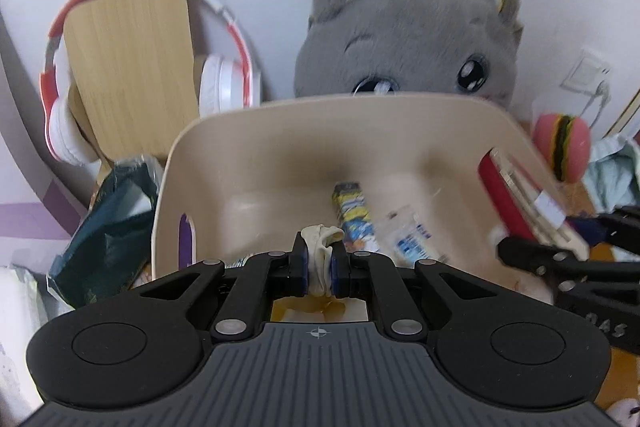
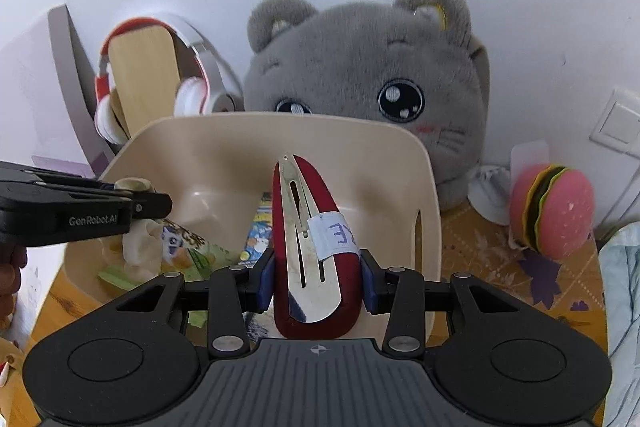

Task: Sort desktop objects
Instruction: 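Carry the scrunchie and hair clip over the basket with both tools, then open both tools to drop the scrunchie and hair clip into the basket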

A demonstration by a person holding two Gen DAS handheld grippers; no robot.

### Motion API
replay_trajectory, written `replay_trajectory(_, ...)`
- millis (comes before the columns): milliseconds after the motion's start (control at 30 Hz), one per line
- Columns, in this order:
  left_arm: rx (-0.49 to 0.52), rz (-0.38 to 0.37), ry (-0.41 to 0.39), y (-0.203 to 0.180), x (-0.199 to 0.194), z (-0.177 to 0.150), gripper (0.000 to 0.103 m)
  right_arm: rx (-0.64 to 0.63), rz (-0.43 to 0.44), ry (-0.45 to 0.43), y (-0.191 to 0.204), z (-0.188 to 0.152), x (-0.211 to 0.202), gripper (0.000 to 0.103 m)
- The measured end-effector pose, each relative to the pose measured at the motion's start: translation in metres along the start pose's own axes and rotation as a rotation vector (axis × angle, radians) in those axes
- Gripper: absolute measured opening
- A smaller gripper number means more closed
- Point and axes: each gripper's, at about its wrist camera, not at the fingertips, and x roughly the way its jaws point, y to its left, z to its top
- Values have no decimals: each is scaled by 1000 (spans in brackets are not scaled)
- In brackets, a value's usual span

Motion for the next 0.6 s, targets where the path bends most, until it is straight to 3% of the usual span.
replay_trajectory(167, 14, 31, 26, -1, 15, -6, 10, 1, -7, 34, -3, -1, 16, 41)
replay_trajectory(267, 48, 8, 9, -5, 15, -9, 18, 13, -19, 59, -5, -4, 24, 43)
replay_trajectory(333, 54, -4, -9, -7, 13, -11, 34, 25, -13, 67, -6, -7, 27, 50)
replay_trajectory(400, 47, -10, -36, -7, 10, -11, 74, 26, -20, 71, -5, -9, 29, 54)
replay_trajectory(433, 45, -19, -51, -6, 8, -12, 84, 26, -19, 70, -4, -10, 29, 57)
replay_trajectory(600, 28, 13, -72, -1, -1, -10, 98, 44, -49, 44, -4, -10, 23, 85)
